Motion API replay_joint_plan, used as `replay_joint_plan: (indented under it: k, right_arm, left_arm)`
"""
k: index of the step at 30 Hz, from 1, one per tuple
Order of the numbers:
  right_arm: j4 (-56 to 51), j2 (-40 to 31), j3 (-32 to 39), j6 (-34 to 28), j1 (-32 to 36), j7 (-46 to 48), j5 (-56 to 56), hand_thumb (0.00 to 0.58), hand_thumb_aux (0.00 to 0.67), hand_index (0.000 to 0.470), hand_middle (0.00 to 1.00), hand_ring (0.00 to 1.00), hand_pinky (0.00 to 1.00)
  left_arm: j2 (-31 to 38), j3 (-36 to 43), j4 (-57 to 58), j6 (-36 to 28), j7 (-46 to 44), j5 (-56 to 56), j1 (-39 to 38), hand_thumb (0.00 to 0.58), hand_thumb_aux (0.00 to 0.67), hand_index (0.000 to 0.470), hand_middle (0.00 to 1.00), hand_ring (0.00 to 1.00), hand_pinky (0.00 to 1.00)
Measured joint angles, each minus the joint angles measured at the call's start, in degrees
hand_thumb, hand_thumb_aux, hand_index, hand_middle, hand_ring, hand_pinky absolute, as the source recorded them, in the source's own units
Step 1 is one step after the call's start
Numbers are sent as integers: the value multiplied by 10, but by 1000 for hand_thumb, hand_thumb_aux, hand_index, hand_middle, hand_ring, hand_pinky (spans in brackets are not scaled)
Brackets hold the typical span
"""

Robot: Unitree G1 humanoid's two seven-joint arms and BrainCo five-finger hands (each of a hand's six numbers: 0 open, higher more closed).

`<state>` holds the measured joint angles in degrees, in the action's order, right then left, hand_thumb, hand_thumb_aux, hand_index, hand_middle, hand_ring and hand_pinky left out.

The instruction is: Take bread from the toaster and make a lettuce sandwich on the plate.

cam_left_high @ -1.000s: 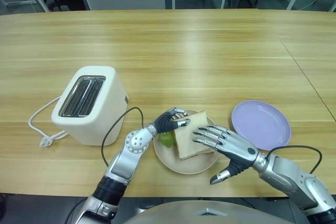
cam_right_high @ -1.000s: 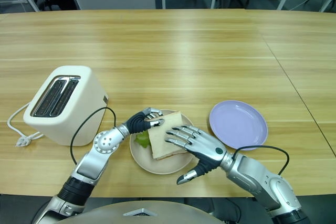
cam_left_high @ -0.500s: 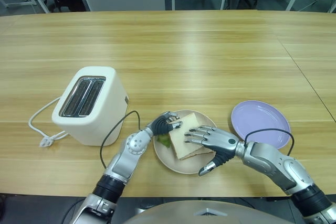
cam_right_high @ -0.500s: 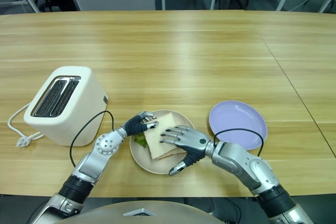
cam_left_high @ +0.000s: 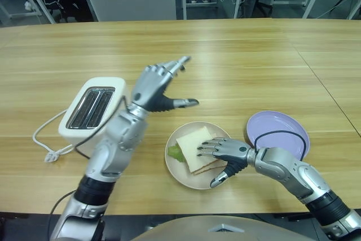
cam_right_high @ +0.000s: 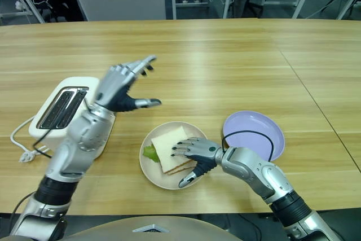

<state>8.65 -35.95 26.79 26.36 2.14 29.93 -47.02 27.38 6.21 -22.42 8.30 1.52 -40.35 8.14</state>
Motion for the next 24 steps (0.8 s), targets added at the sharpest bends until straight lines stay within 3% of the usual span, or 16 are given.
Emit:
replay_joint_plan:
  k: [7, 8, 9, 10, 12, 14, 15, 17, 19, 20, 24]
  right_arm:
    - [-13, 21, -20, 3, -17, -57, 35, 0, 0, 0, 0, 0, 0]
    - [-13, 32, -30, 1, -28, -67, 61, 212, 137, 94, 0, 0, 0]
    - [-12, 44, -42, 0, -38, -75, 90, 212, 137, 94, 0, 0, 0]
    - [-8, 54, -57, -2, -47, -84, 124, 580, 670, 460, 0, 0, 0]
    - [8, 71, -102, -13, -55, -94, 205, 580, 670, 460, 0, 0, 0]
    - [23, 74, -142, -20, -60, -98, 263, 580, 670, 460, 0, 0, 0]
    - [31, 74, -158, -23, -66, -97, 291, 580, 670, 460, 0, 0, 0]
    - [47, 76, -174, -32, -81, -89, 341, 580, 670, 460, 27, 27, 27]
    - [62, 75, -179, -38, -96, -79, 374, 580, 670, 460, 27, 27, 27]
    - [77, 70, -181, -45, -109, -64, 401, 580, 670, 460, 1000, 1000, 1000]
    - [123, 21, -190, -56, -162, -13, 464, 580, 670, 460, 1000, 1000, 1000]
  left_arm:
    - [-18, -104, -106, -11, -32, 120, -74, 0, 0, 0, 0, 0, 0]
    - [-21, -112, -119, -13, -41, 146, -83, 445, 347, 238, 0, 0, 0]
    - [-25, -119, -132, -15, -50, 171, -93, 445, 347, 238, 0, 0, 0]
    - [-28, -125, -142, -16, -61, 198, -102, 580, 670, 460, 0, 0, 0]
    - [-33, -139, -165, -17, -85, 259, -125, 580, 670, 460, 0, 0, 0]
    - [-34, -147, -174, -18, -103, 298, -141, 580, 670, 460, 384, 384, 384]
    - [-34, -151, -177, -17, -113, 316, -150, 580, 670, 460, 384, 384, 384]
    - [-31, -160, -178, -11, -133, 347, -169, 580, 670, 460, 1000, 1000, 1000]
    - [-27, -163, -179, -4, -149, 370, -185, 580, 670, 460, 1000, 1000, 1000]
    - [-21, -164, -181, 2, -166, 391, -200, 580, 670, 460, 1000, 1000, 1000]
    - [20, -167, -180, 34, -230, 435, -264, 580, 670, 460, 1000, 1000, 1000]
